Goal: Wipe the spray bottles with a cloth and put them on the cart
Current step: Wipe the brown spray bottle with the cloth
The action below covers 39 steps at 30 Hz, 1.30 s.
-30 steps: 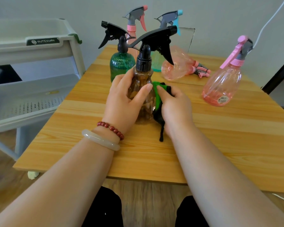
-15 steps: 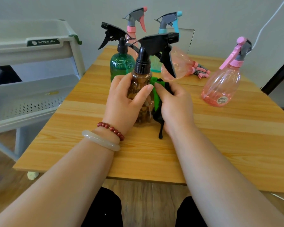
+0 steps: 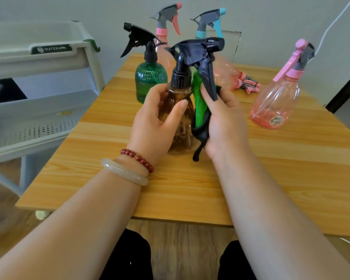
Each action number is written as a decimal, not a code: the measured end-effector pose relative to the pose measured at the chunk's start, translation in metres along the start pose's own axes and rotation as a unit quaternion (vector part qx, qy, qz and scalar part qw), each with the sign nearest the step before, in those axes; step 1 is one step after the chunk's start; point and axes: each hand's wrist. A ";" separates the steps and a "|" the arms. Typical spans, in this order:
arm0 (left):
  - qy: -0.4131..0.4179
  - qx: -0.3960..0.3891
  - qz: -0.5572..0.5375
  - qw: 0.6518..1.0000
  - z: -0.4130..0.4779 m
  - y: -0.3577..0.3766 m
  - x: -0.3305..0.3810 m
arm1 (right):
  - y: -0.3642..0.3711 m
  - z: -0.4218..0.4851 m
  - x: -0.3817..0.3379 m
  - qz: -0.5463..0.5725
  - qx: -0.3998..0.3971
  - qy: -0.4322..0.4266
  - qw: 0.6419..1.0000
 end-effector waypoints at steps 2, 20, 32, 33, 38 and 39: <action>0.009 -0.003 -0.003 1.000 -0.001 0.000 0.002 | 0.001 -0.001 -0.001 0.015 -0.007 -0.012 1.000; 0.031 0.000 -0.011 0.999 -0.002 -0.002 -0.001 | -0.009 0.003 0.003 -0.095 0.017 0.015 0.995; 0.032 -0.003 -0.025 0.999 -0.002 -0.001 0.000 | -0.010 0.004 0.000 -0.101 0.029 0.049 0.993; 0.033 -0.004 -0.030 0.999 -0.002 -0.001 0.001 | -0.009 0.003 0.000 -0.078 0.017 0.045 0.996; 0.041 -0.013 -0.006 0.999 -0.001 0.000 -0.001 | -0.005 0.001 -0.001 0.055 -0.074 0.007 0.996; 0.038 -0.010 0.004 0.999 -0.001 0.000 -0.003 | -0.006 0.002 0.000 0.030 -0.065 0.006 0.997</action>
Point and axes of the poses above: each hand's wrist, its own z-axis towards the middle knuckle, its own y-axis out of the palm, x = y × z, and after that the axes turned 11 degrees about y, right-handed
